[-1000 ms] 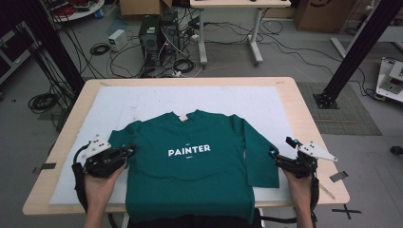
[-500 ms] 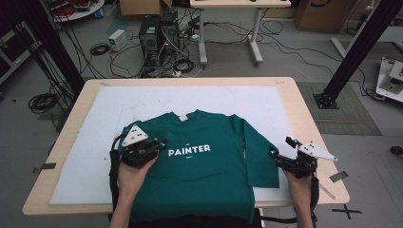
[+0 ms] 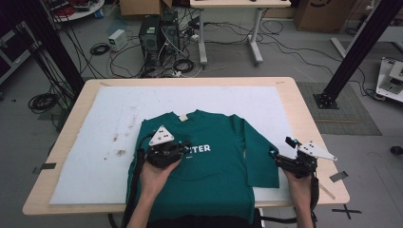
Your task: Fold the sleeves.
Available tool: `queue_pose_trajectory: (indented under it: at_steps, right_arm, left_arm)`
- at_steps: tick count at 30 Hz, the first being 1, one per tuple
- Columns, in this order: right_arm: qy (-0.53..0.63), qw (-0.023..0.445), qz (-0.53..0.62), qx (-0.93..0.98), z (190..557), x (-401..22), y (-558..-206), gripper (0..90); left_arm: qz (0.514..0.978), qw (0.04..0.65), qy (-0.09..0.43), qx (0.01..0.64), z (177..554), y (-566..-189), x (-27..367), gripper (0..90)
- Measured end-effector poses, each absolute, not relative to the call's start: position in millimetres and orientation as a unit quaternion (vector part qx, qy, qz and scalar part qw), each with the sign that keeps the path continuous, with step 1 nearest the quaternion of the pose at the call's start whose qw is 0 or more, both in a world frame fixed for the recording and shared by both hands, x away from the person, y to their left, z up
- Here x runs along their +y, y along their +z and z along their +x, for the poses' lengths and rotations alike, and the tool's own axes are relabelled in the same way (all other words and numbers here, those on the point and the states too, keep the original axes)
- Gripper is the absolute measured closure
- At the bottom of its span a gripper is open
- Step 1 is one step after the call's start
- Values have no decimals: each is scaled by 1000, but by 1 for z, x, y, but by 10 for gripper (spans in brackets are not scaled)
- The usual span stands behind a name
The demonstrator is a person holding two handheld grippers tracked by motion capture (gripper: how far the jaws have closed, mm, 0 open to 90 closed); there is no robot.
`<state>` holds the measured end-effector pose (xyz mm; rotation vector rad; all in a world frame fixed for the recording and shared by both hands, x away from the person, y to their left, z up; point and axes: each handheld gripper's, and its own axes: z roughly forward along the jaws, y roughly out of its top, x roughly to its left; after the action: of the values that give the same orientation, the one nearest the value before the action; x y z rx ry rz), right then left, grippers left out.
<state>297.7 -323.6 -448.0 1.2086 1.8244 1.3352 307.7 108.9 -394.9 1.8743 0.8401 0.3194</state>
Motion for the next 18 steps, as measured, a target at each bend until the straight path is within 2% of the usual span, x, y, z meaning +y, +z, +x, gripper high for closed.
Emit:
queue_pose_trajectory:
  at_steps: [18]
  right_arm:
    - [495,284,451,686,300,-323,-448,233]
  left_arm:
    - [812,475,88,328,323,-422,45,857]
